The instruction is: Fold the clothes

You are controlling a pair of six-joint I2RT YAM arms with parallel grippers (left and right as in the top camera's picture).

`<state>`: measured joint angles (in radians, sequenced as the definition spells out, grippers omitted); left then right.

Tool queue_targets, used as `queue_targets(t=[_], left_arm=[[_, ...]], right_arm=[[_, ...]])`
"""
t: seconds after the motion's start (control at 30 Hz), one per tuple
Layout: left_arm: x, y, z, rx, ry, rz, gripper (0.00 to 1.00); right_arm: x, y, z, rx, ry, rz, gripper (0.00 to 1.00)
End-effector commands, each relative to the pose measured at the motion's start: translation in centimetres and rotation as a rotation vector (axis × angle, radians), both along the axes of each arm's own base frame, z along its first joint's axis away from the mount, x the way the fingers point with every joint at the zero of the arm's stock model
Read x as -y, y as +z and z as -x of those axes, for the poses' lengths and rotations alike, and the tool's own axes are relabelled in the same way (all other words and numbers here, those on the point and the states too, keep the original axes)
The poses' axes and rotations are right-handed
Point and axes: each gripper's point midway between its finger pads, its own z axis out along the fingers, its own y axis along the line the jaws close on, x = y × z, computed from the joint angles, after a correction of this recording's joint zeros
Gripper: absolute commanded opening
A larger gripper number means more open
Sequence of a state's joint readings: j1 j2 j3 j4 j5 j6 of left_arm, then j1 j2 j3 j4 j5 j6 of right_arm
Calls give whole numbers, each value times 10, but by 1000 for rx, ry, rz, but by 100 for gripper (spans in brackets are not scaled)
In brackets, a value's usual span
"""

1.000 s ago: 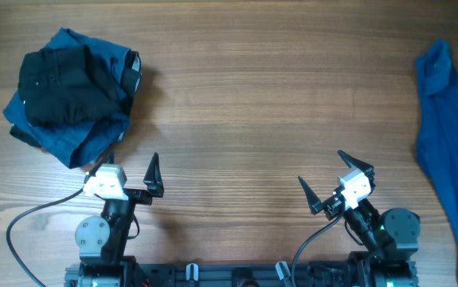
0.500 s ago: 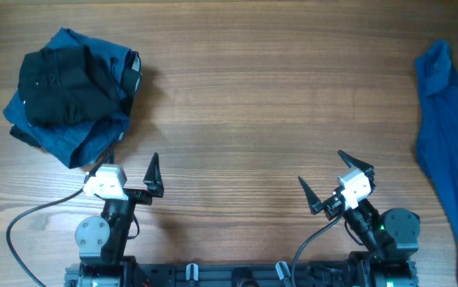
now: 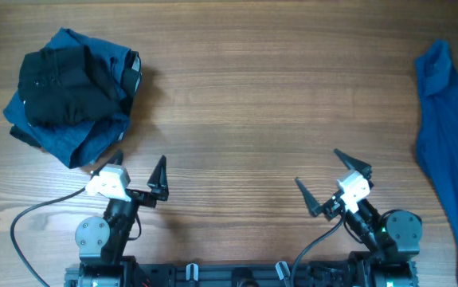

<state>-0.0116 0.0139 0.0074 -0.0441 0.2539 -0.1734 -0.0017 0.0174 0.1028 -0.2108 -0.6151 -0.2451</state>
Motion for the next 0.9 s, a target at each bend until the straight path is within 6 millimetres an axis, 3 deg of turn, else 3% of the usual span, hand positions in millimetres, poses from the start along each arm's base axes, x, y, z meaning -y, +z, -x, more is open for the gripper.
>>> queue_targets(t=[0.0, 0.17, 0.3, 0.4, 0.53, 0.7, 0.77, 0.87], left_arm=[[21, 1, 7, -37, -122, 124, 100], [36, 7, 15, -38, -219, 152, 100], [33, 46, 19, -5, -200, 169, 100], [26, 62, 14, -85, -150, 173, 100], [20, 83, -6, -274, -94, 147, 99], [20, 127, -41, -513, -90, 105, 100], [21, 140, -53, -584, -92, 88, 100], [23, 147, -69, -643, -99, 94, 100]], right_arm=[[-25, 4, 23, -2, 196, -35, 100], [-23, 40, 20, -20, 164, -237, 100], [-10, 64, 12, -135, 53, -345, 99], [-5, 60, -4, -288, -9, -349, 100], [0, 56, -42, -527, -89, -334, 100], [8, 48, -91, -841, -154, -191, 100], [9, 40, -107, -944, -169, -188, 100], [11, 10, -122, -1079, -199, -193, 100]])
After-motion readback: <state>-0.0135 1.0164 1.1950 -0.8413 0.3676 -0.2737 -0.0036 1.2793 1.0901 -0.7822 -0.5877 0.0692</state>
